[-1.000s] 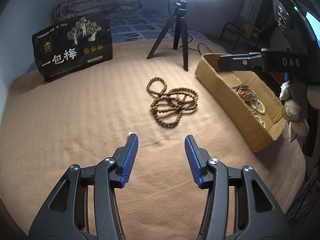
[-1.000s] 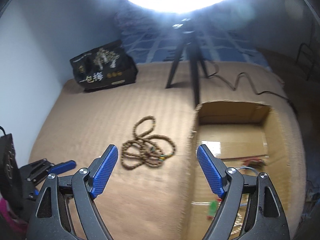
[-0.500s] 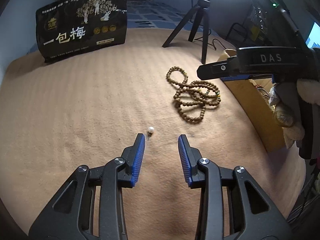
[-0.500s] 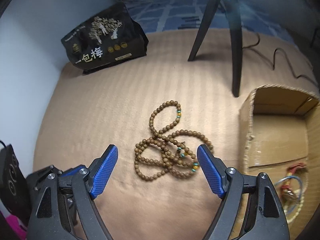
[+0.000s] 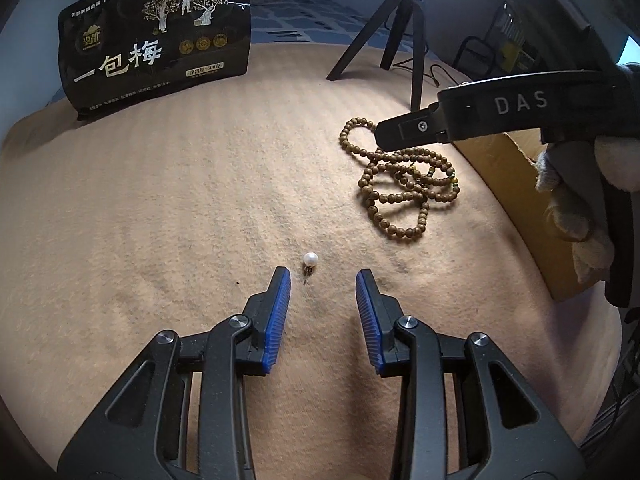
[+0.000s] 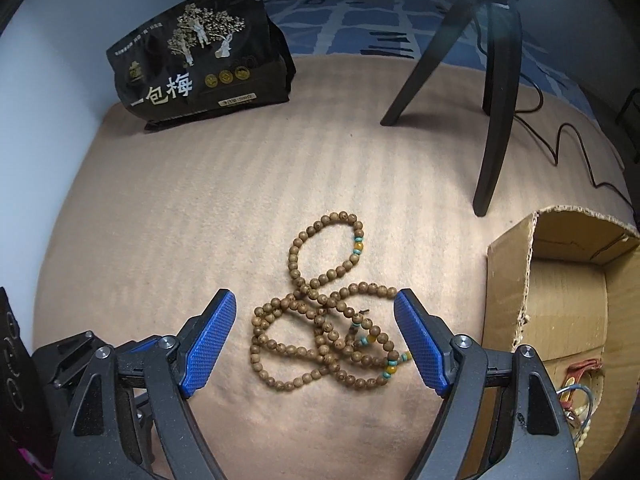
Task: Organize jewelry
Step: 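Grasp the second pearl earring with left gripper while right gripper grasps the wooden bead mala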
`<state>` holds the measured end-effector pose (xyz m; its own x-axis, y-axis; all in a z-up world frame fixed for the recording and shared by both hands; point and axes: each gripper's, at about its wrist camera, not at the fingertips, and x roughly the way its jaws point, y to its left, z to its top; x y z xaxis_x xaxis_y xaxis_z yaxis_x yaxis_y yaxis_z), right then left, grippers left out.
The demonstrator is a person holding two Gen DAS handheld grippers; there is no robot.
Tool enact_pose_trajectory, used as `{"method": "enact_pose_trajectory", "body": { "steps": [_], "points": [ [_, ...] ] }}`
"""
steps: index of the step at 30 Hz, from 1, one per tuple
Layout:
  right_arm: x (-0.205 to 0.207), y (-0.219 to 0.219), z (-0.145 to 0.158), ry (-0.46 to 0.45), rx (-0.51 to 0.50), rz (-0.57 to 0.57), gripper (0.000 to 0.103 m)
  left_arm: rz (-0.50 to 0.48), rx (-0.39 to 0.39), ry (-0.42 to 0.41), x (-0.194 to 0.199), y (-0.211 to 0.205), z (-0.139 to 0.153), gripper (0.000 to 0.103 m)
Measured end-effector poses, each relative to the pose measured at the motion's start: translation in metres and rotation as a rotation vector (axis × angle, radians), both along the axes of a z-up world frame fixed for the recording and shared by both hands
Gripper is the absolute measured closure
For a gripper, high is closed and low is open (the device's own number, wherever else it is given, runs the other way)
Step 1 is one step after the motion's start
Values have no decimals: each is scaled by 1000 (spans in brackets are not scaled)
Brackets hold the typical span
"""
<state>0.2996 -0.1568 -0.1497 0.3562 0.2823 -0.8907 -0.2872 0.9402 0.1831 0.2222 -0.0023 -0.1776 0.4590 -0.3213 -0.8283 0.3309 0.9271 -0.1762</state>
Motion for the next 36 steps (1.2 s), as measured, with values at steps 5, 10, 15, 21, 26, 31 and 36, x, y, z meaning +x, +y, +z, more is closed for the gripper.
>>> {"method": "enact_pose_trajectory", "body": {
  "steps": [5, 10, 15, 21, 26, 31, 36],
  "points": [
    [7, 10, -2, 1, -36, 39, 22, 11, -8, 1, 6, 1, -2, 75],
    [18, 13, -11, 24, -49, 51, 22, 7, -7, 1, 9, -2, -4, 75],
    [29, 18, -23, 49, -68, 61, 22, 2, -2, 7, 11, -3, -6, 77],
    [38, 25, -41, 83, -109, 68, 22, 0, 8, 9, 12, -4, -7, 79],
    [47, 24, -47, 118, -104, 69, 22, -1, 19, 12, 14, -5, -9, 83],
    [48, 22, -49, 146, -108, 74, 21, -2, 30, 11, 14, -4, -10, 85],
    [43, 28, -52, 144, -146, 87, 21, 2, 39, 8, 16, -5, -12, 89]
  ]
}}
